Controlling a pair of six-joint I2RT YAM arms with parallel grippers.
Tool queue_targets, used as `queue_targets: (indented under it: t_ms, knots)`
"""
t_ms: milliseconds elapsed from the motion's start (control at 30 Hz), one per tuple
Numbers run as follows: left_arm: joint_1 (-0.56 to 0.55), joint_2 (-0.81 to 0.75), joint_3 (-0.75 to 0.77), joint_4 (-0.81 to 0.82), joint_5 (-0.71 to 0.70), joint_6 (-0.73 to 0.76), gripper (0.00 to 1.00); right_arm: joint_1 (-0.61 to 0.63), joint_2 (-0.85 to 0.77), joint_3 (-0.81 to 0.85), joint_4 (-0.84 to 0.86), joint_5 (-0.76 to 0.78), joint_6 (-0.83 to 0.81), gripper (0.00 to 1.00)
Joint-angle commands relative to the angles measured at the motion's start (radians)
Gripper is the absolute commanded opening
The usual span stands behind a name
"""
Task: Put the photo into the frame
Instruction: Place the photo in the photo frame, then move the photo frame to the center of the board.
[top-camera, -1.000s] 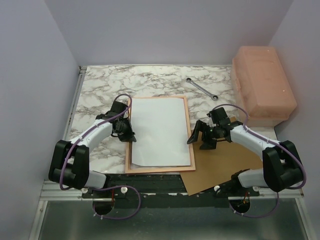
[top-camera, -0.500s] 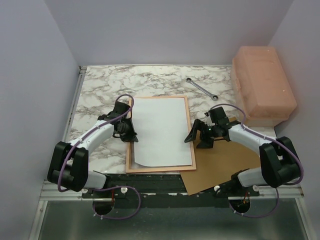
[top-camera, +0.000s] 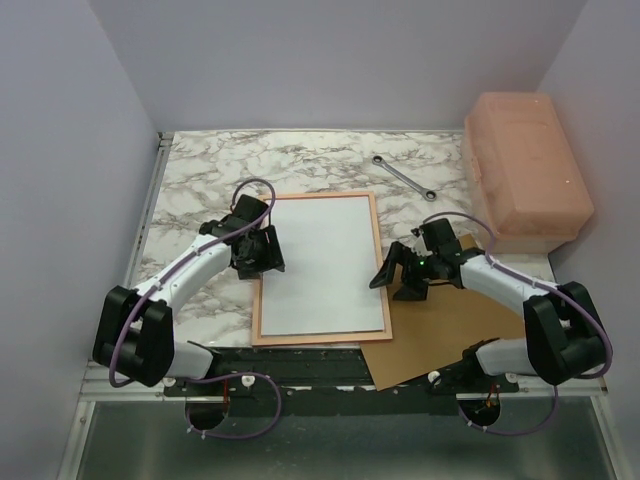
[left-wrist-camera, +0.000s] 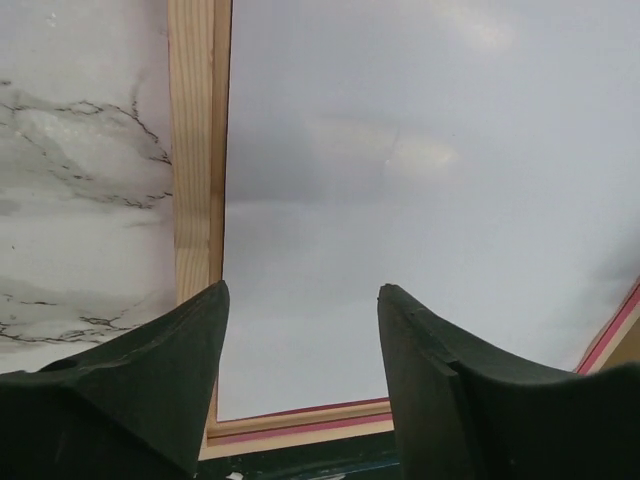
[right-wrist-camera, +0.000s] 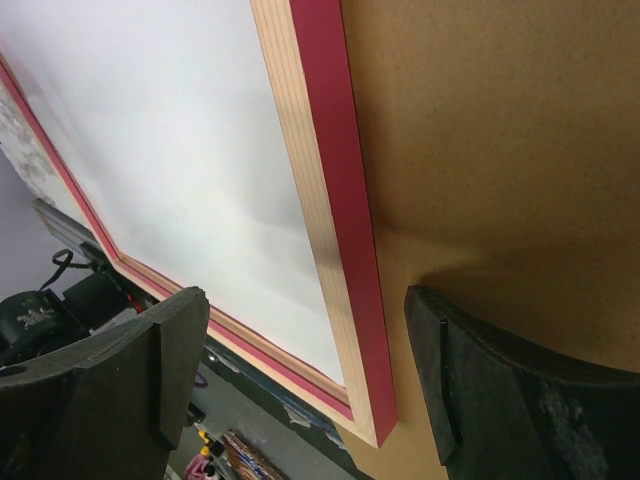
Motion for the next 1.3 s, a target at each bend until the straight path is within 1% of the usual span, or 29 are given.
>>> queue_targets:
  t_ms: [0, 100, 133, 233, 300, 367, 467, 533, 567, 667, 900, 1267]
  knots:
    - [-0.03, -0.051, 0.068, -0.071, -0.123, 0.019, 0.65, -0.003, -0.063, -0.045, -0.027, 0.003, 0.021, 0.87]
    - [-0.074, -0.088, 0.103, -0.106, -0.199, 0.032, 0.74, -0.003, -0.087, -0.062, -0.035, 0.003, 0.027, 0.87]
    - [-0.087, -0.106, 0.112, -0.118, -0.219, 0.04, 0.76, -0.003, -0.092, -0.066, -0.037, 0.0, 0.029, 0.87]
    - [-0.135, -0.169, 0.132, -0.139, -0.28, 0.05, 0.79, 0.0, -0.099, -0.077, -0.023, -0.015, 0.038, 0.86]
    - [-0.154, -0.231, 0.13, -0.139, -0.296, 0.056, 0.79, 0.006, -0.088, -0.075, -0.009, -0.028, 0.046, 0.86]
    - [-0.159, -0.313, 0.117, -0.128, -0.289, 0.06, 0.8, 0.019, -0.069, -0.063, 0.01, -0.039, 0.057, 0.86]
    - [-0.159, -0.445, 0.081, -0.089, -0.259, 0.067, 0.87, 0.061, -0.023, -0.036, 0.048, -0.05, 0.08, 0.86]
    - [-0.158, -0.528, 0.059, -0.066, -0.238, 0.069, 0.96, 0.105, 0.019, -0.003, 0.067, -0.044, 0.095, 0.86]
    - [-0.159, -0.568, 0.053, -0.057, -0.223, 0.077, 0.98, 0.127, 0.045, 0.016, 0.078, -0.041, 0.105, 0.86]
    - [-0.159, -0.636, 0.046, -0.054, -0.209, 0.094, 0.98, 0.192, 0.106, 0.073, 0.115, -0.028, 0.13, 0.86]
    - [-0.159, -0.667, 0.035, -0.087, -0.208, 0.09, 0.99, 0.26, 0.277, 0.221, 0.18, -0.022, 0.151, 0.86]
    - [-0.157, -0.612, -0.004, -0.049, -0.157, 0.067, 0.98, 0.334, 0.475, 0.459, 0.209, -0.034, 0.182, 0.86]
